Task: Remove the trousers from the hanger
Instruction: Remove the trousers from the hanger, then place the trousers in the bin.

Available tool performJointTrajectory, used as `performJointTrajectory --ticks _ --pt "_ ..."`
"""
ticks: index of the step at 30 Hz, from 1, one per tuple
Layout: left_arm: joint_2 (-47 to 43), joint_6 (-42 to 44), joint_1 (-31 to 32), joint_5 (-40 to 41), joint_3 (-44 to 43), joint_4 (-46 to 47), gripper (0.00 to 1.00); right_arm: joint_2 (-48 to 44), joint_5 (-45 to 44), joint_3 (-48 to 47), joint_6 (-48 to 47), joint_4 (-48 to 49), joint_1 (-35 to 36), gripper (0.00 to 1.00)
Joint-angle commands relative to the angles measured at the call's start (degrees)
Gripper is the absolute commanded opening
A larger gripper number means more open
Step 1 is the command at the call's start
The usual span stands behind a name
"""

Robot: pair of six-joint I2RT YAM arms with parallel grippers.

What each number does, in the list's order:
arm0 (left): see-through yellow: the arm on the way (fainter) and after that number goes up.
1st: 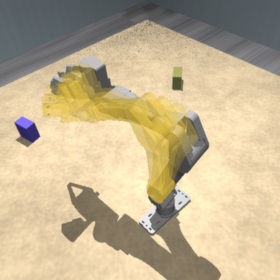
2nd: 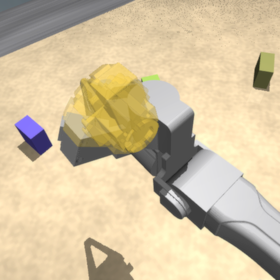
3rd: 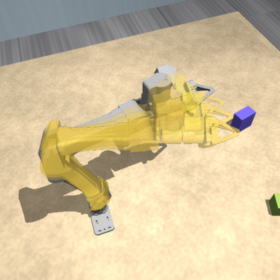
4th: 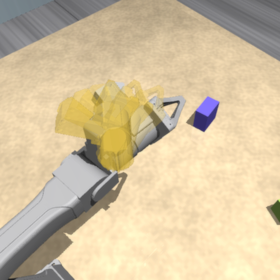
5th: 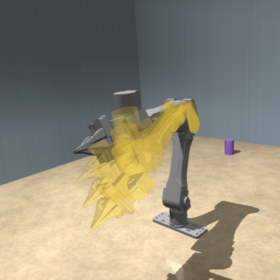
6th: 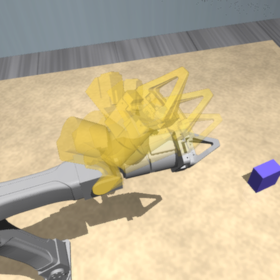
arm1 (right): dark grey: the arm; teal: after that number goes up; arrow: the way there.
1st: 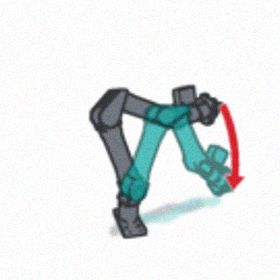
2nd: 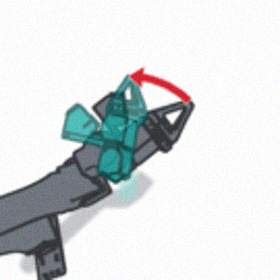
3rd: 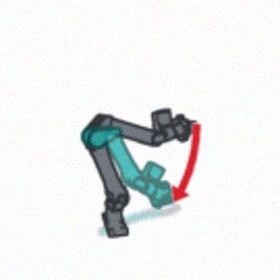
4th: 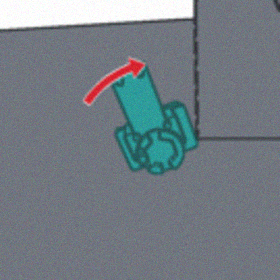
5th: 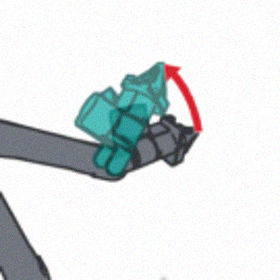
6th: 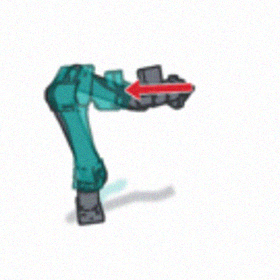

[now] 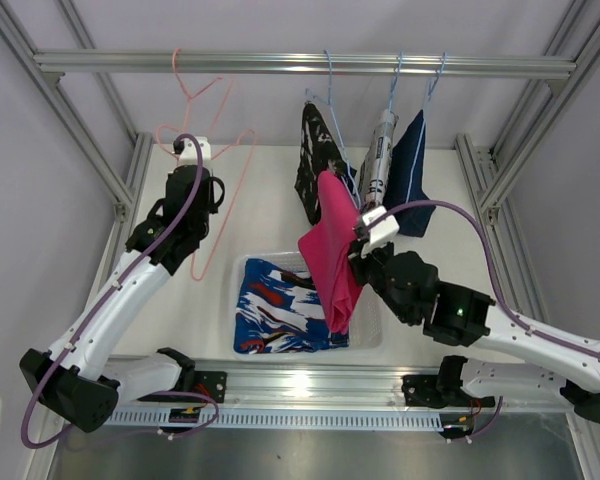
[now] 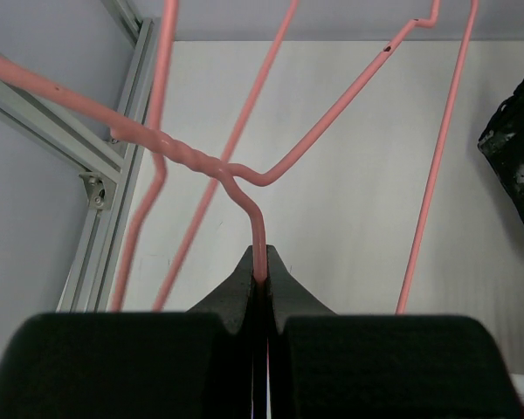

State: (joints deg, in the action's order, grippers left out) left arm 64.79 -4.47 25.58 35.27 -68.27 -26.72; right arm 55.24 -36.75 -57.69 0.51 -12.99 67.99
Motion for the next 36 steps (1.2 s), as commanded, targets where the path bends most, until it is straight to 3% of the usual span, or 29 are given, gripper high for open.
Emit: performJointTrajectory --ticks 1,14,20,36 --pt "-1.69 0.16 -0.10 -1.16 -1.60 1.93 0.01 -6.89 -4.46 1.52 2.91 3.87 0.04 0.00" --pt "-1.60 0.87 1.31 -0.29 -1.52 2.02 0.01 -18.32 -6.49 2.06 4.14 -6.33 -0.05 0.00" --pt "-1.43 1.30 2.28 -0.20 -1.52 2.02 0.01 -20.18 -2.81 3.28 4.50 -6.52 0.04 0.00" --pt "-2.04 2.27 4.04 0.68 -1.08 2.64 0.00 -0.06 8.62 4.79 6.08 7.19 1.18 0.00"
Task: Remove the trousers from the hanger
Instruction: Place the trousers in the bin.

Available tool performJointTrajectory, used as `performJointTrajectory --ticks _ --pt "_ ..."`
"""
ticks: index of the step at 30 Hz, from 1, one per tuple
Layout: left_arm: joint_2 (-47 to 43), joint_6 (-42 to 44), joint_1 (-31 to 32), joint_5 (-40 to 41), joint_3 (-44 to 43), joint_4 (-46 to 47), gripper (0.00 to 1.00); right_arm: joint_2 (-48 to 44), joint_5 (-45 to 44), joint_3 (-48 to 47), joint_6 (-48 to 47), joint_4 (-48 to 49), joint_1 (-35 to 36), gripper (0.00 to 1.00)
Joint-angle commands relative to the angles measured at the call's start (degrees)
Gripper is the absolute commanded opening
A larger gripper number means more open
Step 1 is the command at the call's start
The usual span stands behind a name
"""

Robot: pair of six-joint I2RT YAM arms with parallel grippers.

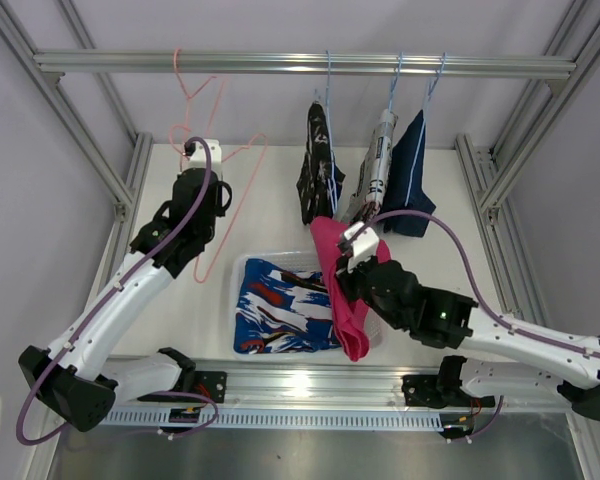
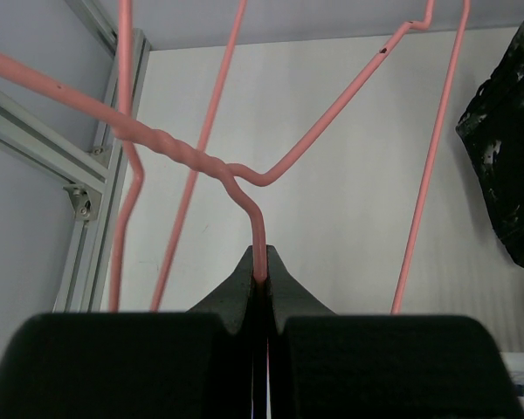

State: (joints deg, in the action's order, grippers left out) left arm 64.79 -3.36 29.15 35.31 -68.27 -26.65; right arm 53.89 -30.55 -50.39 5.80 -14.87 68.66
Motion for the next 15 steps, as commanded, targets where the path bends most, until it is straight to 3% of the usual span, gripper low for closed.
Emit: performJointTrajectory --ticks 1,15 --pt "-1.95 1.16 0.47 0.46 -1.16 2.57 0.01 3.13 3.38 -2.95 0.79 9.86 0.59 0.00" --pt "-3.01 0.98 0.56 -0.24 -1.34 2.57 0.00 20.01 5.93 -7.18 4.21 18.82 4.02 0.00"
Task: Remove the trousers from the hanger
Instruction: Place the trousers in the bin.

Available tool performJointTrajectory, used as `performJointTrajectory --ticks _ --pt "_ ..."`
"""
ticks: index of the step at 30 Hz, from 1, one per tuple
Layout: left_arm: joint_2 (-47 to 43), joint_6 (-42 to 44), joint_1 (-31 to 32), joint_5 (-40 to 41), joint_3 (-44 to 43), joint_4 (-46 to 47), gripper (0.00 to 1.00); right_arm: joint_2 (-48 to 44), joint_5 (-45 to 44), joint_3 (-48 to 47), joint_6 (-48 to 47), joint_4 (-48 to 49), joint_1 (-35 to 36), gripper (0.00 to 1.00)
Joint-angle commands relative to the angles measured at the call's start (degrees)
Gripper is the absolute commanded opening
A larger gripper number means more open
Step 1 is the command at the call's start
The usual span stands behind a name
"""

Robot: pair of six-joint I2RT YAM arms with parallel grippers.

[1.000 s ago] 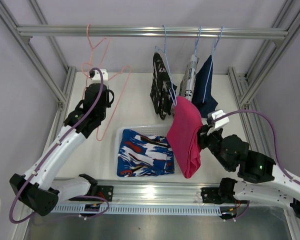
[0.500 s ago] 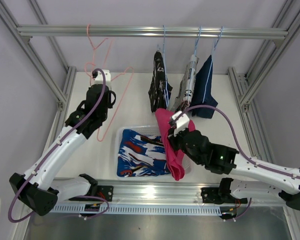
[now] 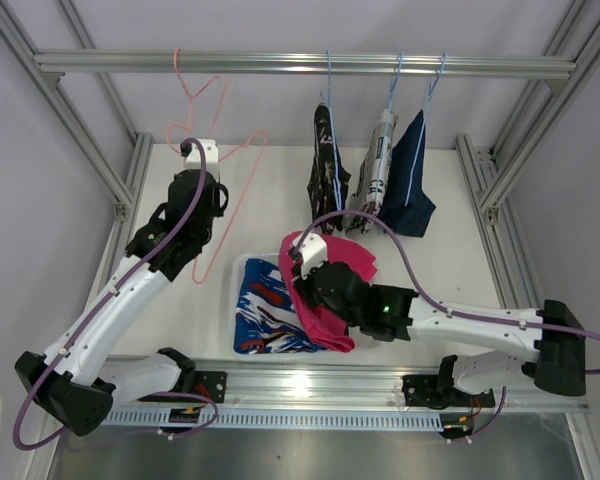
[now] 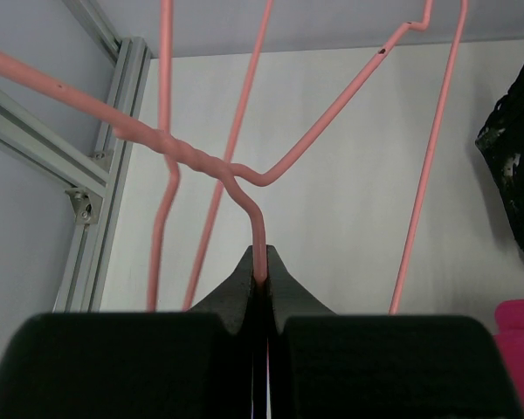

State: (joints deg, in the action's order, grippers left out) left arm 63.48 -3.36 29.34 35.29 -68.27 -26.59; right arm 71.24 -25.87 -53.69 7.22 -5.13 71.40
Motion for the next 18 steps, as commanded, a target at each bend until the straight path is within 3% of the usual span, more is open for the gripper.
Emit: performJointTrajectory --ticks 1,3,7,13,18 --pt "-1.61 0.98 0.36 -0.31 -1.34 2.51 0.00 3.63 2.13 -4.14 3.06 9.78 1.55 0.05" --pt "-1.78 0.98 0.36 -0.39 -1.25 2.51 0.00 5.65 4.06 -4.93 3.93 10.14 2.08 0.17" --pt "-1.96 1.33 0.45 -1.80 -1.08 2.59 0.01 9.61 6.35 -5.98 4.91 9.88 3.66 0.61" --pt "-2.05 1.25 0.45 -1.98 -1.08 2.68 0.01 9.97 6.27 -10.37 4.47 3.13 6.82 0.73" --pt "-2.22 1.33 0.71 -1.98 -0.99 2.77 0.01 4.53 7.59 -10.12 4.73 1.35 8.32 0.76"
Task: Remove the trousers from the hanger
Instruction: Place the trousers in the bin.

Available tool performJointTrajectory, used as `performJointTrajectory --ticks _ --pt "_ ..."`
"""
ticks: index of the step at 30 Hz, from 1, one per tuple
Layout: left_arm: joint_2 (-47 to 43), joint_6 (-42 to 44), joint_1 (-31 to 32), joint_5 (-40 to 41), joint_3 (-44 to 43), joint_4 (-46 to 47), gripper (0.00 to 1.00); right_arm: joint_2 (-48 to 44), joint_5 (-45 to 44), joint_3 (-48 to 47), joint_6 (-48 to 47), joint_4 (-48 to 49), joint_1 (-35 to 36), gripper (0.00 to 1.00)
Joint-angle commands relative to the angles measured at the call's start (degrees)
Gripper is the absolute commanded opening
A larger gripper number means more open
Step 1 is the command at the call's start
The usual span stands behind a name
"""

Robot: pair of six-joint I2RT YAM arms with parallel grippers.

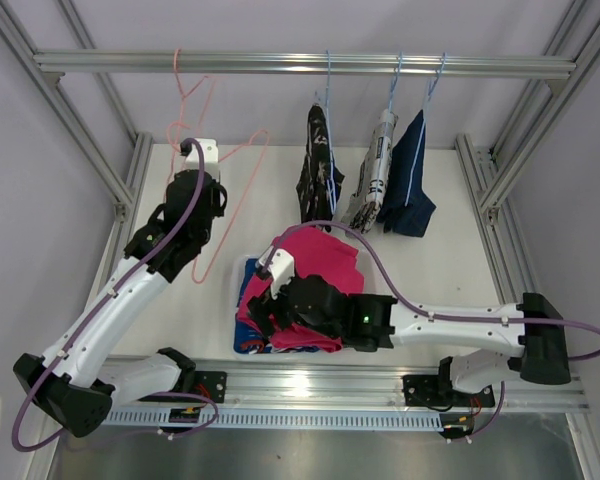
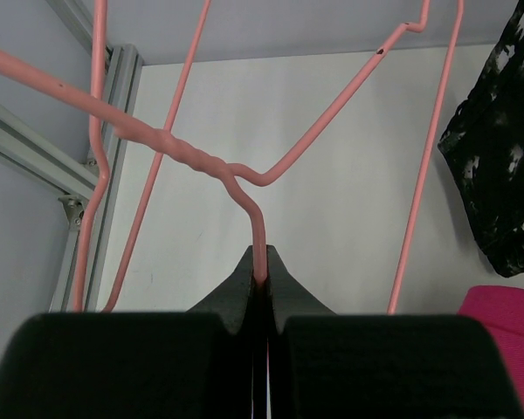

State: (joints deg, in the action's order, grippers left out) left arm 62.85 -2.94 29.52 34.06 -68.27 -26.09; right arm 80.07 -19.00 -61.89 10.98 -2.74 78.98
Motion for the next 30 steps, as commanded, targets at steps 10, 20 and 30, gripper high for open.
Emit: performJointTrajectory --ticks 10,20,30 --pt "-1.59 1.97 2.21 0.30 -0.64 2.79 0.01 -7.57 -2.62 4.05 0.70 4.58 -1.37 0.37" --pt "-1.94 2.41 2.56 0.30 -0.11 3.32 0.01 7.26 3.96 13.54 8.70 16.97 -4.97 0.34" --pt "-1.94 2.59 2.74 -0.05 0.07 3.67 0.01 3.54 3.54 13.55 10.82 13.48 -3.40 0.37"
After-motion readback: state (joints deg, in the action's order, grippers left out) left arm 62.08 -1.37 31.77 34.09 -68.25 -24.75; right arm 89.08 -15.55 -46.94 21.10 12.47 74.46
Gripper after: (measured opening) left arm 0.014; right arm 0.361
